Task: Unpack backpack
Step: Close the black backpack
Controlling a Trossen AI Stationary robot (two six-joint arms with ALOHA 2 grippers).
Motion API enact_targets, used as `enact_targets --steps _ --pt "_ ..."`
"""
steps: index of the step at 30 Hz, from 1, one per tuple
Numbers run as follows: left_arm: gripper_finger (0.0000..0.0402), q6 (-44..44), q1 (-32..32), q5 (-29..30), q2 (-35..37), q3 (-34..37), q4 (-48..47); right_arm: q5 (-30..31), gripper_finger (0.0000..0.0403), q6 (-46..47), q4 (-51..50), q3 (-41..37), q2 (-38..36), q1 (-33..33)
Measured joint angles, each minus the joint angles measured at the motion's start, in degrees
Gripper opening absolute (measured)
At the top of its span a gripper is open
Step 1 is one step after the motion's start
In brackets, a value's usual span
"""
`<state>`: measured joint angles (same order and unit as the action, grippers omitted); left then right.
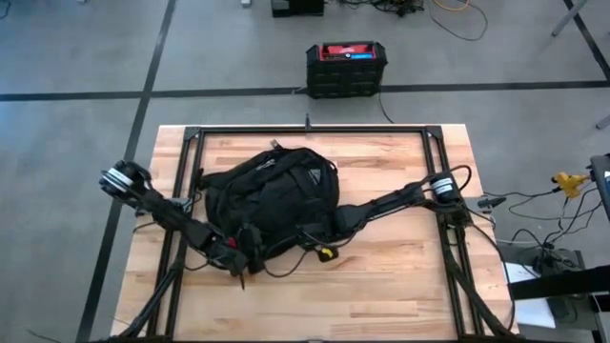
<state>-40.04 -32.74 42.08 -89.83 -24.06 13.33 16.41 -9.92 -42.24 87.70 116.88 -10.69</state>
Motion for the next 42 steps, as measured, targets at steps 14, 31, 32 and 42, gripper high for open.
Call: enact_targets --steps 14,31,32,42 --pt "0.0119 -2.5 -3.3 5.0 -9.4 1.0 8.2 13.4 0.0 4.9 -26.1 -0.1 -1.9 0.3" --pt "0.0119 4.0 -6.0 2.8 1.3 1.7 -3.3 20.8 0.0001 15.1 -29.0 -4.8 -22.6 6.8" --pt "0.0119 7.4 -5.5 2.7 4.5 2.1 -5.3 20.0 0.0001 16.3 -27.3 -5.0 -22.7 6.2" --pt "0.0119 23.8 -3.5 5.6 32.7 1.8 -6.9 14.4 0.0 15.2 -13.7 -11.7 -21.0 -3.7"
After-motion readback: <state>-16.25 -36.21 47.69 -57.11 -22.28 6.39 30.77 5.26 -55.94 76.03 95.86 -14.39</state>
